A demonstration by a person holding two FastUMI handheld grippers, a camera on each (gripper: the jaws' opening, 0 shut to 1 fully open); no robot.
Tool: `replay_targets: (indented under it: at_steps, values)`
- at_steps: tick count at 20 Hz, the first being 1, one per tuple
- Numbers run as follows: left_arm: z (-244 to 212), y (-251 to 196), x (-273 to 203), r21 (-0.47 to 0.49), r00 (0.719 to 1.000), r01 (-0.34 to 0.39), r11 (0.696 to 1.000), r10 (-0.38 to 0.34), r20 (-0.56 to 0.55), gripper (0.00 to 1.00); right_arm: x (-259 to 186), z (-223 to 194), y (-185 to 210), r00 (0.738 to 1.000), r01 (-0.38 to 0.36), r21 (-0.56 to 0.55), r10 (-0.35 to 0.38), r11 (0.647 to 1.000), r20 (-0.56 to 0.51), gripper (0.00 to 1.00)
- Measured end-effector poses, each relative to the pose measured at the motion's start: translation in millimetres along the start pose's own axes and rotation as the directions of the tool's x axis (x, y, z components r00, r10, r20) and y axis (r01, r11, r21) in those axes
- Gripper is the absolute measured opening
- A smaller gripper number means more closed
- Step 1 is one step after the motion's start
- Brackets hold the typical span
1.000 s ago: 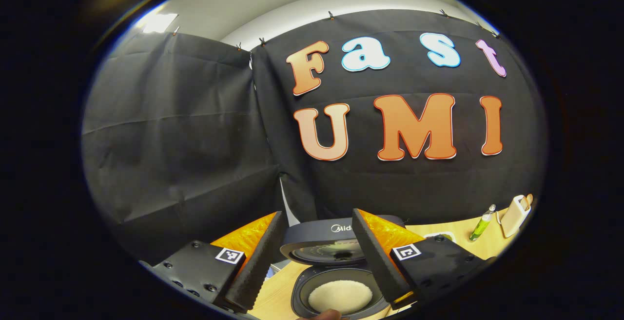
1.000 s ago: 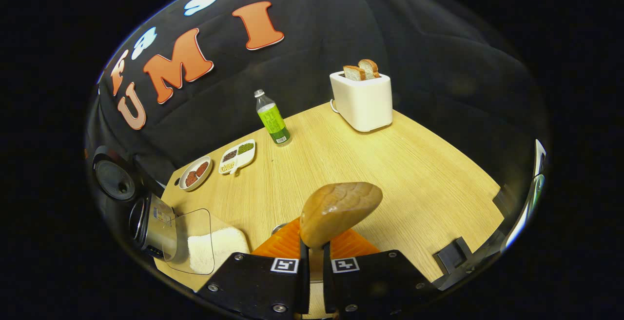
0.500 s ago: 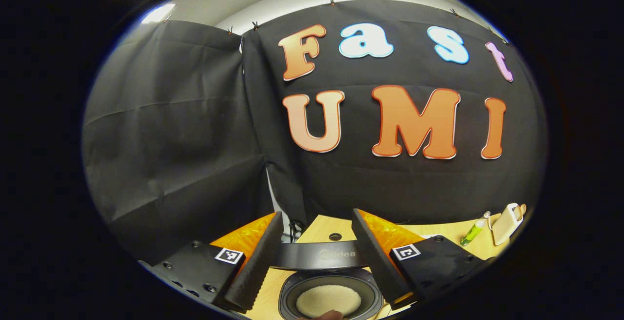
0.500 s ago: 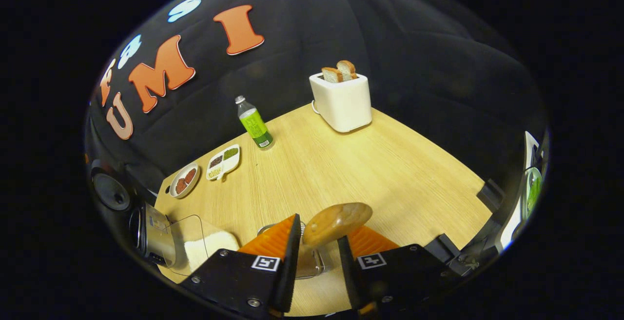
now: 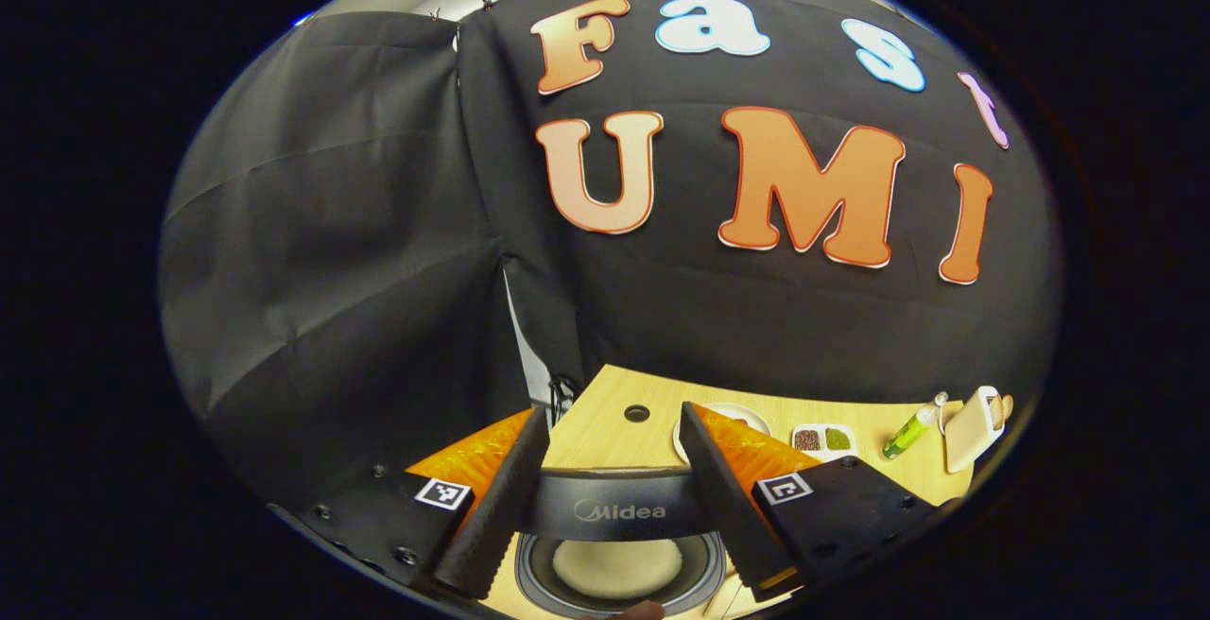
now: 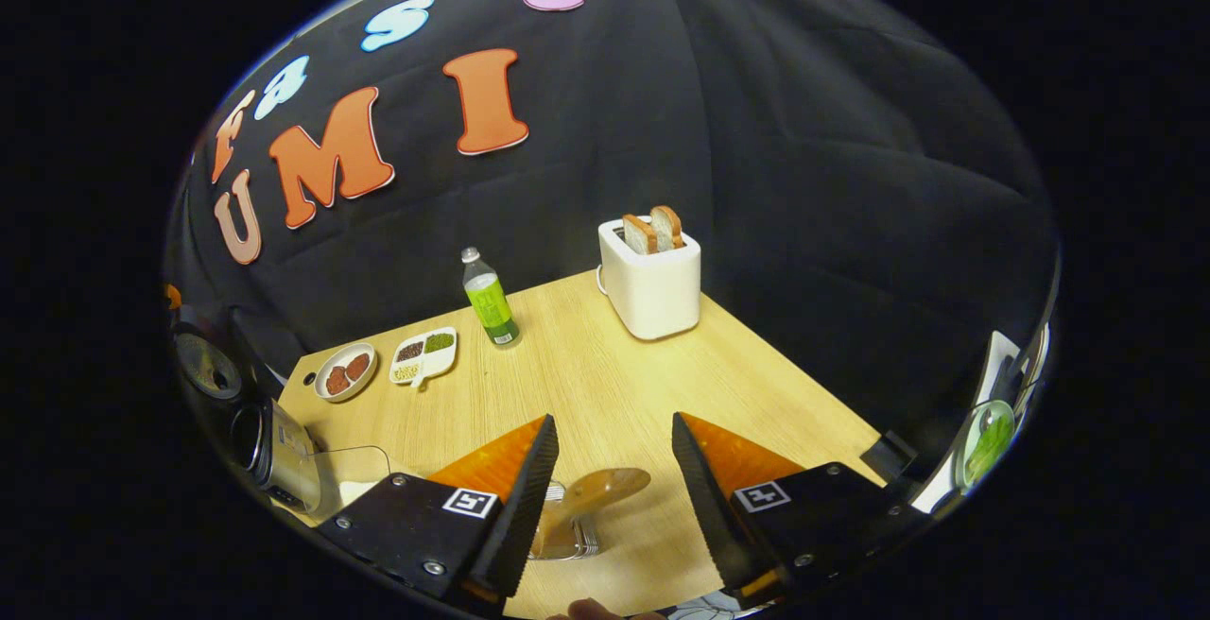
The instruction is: Close the left gripper, press the button to open the rice cooker; take a wooden spoon from the chopstick holder with the right hand, scoop a spoonful of rice and pour it into the rice cooker, then put the wooden spoon back into the chopstick holder.
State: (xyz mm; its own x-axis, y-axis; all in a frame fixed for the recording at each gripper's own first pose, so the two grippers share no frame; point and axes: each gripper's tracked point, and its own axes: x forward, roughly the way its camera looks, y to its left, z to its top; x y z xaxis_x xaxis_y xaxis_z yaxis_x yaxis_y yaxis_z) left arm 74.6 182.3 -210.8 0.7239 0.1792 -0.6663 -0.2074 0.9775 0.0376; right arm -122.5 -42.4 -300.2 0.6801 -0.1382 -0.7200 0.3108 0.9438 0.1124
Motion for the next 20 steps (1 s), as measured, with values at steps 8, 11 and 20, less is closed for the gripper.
replay_targets:
  at_steps: [8, 11, 20]
  values:
    - [-77, -5, -36, -0.008, 0.955, 0.014, 1.0, -0.015, -0.296, 0.95, 1, 29, 14, 0.998, -0.04, -0.059, 0.043, 0.997, 0.048, 0.76]
    - [-117, -11, -42, -0.003, 0.921, 0.021, 1.0, -0.02, -0.389, 0.95, 1, 41, 26, 0.995, -0.062, -0.087, 0.068, 0.994, 0.069, 0.76]
    - [-218, -18, -54, -0.026, 0.755, 0.023, 0.999, -0.035, -0.655, 0.93, 2, 54, 82, 0.981, -0.164, -0.151, 0.178, 0.975, 0.084, 0.76]
